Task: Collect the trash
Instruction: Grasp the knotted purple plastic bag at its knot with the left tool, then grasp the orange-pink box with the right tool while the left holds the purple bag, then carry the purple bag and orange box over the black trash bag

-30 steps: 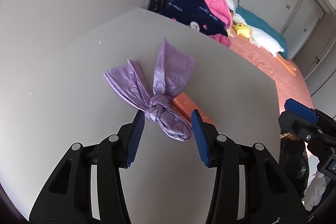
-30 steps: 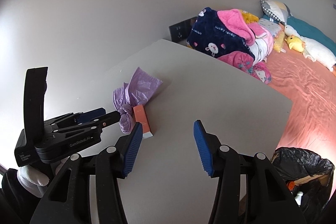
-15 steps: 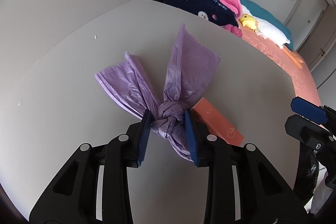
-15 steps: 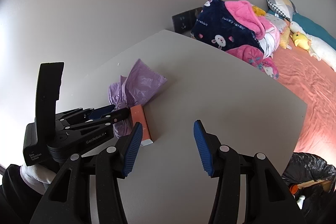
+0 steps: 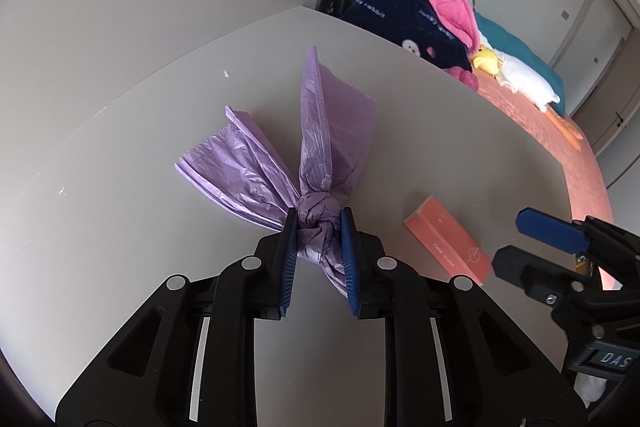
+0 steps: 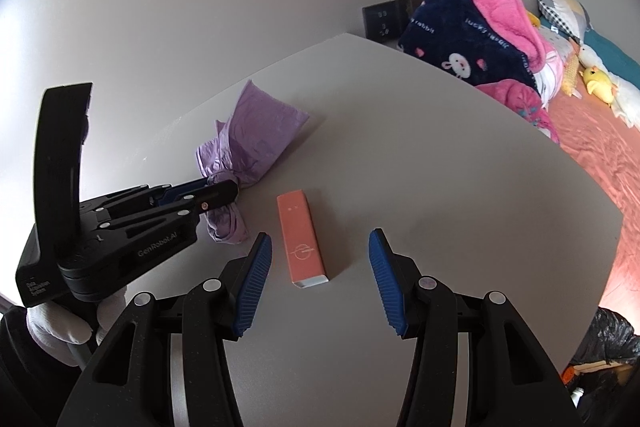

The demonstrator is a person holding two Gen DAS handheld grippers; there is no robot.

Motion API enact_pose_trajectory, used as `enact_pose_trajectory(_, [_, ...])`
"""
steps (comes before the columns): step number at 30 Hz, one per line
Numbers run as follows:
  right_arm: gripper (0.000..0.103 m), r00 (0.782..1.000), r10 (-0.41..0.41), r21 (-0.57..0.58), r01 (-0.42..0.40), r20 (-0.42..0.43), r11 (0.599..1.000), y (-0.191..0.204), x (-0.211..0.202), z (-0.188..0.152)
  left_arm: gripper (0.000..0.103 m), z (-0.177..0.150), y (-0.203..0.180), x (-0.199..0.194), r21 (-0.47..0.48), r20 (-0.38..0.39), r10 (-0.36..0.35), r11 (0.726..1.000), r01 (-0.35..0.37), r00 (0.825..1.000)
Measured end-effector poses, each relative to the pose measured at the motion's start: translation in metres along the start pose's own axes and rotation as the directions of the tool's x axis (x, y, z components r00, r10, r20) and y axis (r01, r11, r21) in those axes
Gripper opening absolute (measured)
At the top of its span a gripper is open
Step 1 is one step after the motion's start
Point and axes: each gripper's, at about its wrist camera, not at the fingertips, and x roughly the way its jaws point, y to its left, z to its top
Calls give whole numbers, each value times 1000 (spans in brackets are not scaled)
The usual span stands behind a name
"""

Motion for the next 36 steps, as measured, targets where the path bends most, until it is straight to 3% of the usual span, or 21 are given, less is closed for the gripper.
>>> enact_pose_trajectory(10, [42, 999, -32, -40, 30, -44, 999, 14, 30, 8, 20, -3, 13, -9, -30, 13, 9, 1000, -9, 1000])
enact_pose_trajectory(13, [35, 997, -44, -53, 41, -58, 998, 14, 36, 7, 20, -3, 15, -6, -39, 8, 15, 999, -14, 1000])
enact_pose_trajectory(15, [22, 997, -41, -54, 37, -67, 998, 13, 37, 6, 20, -4, 16, -2, -48, 3, 24, 999, -24, 1000])
enact_pose_trajectory(25, [21, 999, -28, -13, 28, -23, 1000, 7, 4, 6, 20, 0, 8, -14, -40, 49, -30, 999, 32, 998])
enact_pose_trajectory(36, [21, 997, -30, 13, 29, 66, 999, -2, -53, 3, 20, 6, -31, -49, 26, 97, -64, 998, 62, 993])
